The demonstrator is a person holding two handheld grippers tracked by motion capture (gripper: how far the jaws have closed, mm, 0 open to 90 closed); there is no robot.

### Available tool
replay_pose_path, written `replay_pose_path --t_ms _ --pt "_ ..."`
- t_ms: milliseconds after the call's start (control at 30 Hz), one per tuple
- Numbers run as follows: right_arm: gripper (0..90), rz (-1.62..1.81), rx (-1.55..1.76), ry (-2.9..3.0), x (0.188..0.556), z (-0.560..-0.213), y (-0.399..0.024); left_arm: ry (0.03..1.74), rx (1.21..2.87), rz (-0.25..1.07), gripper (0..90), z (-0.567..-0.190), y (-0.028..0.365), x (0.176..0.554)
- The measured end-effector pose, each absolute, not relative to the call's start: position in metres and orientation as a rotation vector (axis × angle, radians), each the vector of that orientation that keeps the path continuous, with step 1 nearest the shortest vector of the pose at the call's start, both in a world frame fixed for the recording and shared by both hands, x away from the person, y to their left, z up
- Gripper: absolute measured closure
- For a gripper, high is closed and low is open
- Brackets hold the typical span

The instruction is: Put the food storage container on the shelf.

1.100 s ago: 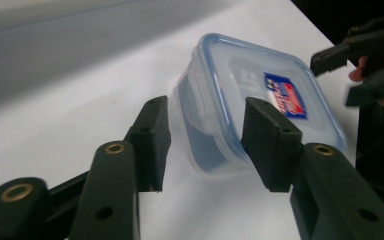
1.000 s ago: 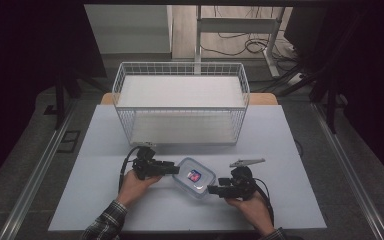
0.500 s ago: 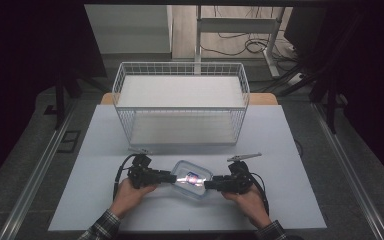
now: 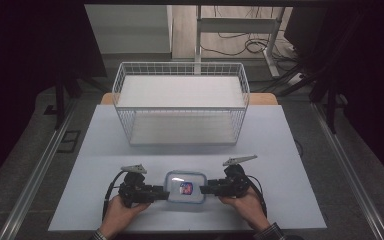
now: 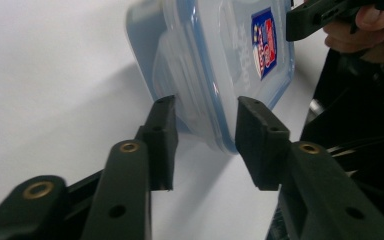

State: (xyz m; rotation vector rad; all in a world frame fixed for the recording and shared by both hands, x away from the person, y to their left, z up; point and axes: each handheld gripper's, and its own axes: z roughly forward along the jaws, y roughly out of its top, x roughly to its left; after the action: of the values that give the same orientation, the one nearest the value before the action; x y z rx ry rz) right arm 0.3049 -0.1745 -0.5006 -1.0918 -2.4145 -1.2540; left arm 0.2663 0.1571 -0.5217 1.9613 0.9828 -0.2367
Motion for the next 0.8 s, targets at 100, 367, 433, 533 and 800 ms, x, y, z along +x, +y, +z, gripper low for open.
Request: replay_pose_path --t_ms 100,367,433,533,800 --pt "59.9 -1.265 -1.073 -2.431 0.303 -0.500 -0.173 0.954 1.942 -0.188 52.1 -0.519 0.159 0.274" --pt "61.5 -1.250 -1.084 -2.419 0.303 -0.506 -0.172 0.992 1.871 -0.259 55.2 -0.524 0.165 0.276" --pt "59.2 -1.253 -1.101 -2.389 0.304 -0.508 -0.171 1.006 1.858 -0.269 55.7 -0.525 0.166 0.273" --pt "62.5 -1.274 -1.122 -2.339 0.308 -0.508 -0.172 1.011 1.843 -0.284 57.0 -0.526 0.167 0.272" --pt "68.0 -1.306 -1.151 -2.310 0.308 -0.500 -0.175 1.062 1.814 -0.276 57.1 -0.524 0.163 0.270"
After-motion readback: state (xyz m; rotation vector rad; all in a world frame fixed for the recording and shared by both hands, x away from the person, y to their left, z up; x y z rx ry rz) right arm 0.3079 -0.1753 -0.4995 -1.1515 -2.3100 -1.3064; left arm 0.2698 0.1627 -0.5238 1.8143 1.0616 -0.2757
